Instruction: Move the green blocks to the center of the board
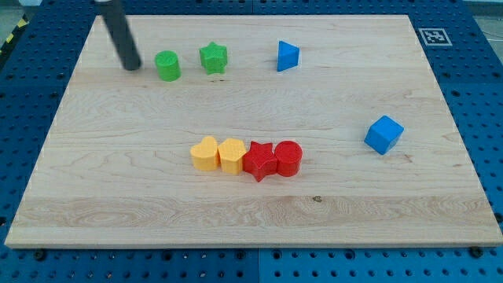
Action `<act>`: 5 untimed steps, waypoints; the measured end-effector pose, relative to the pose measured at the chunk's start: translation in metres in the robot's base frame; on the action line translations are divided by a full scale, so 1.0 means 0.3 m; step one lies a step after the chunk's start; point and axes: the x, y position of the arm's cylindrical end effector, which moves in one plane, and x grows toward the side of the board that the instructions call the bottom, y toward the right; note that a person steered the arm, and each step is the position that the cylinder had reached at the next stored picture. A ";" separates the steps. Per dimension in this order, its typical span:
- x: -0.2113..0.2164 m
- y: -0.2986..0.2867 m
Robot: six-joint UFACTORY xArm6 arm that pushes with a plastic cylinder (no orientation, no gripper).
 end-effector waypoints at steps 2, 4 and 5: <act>0.102 0.420; 0.137 0.359; 0.080 0.231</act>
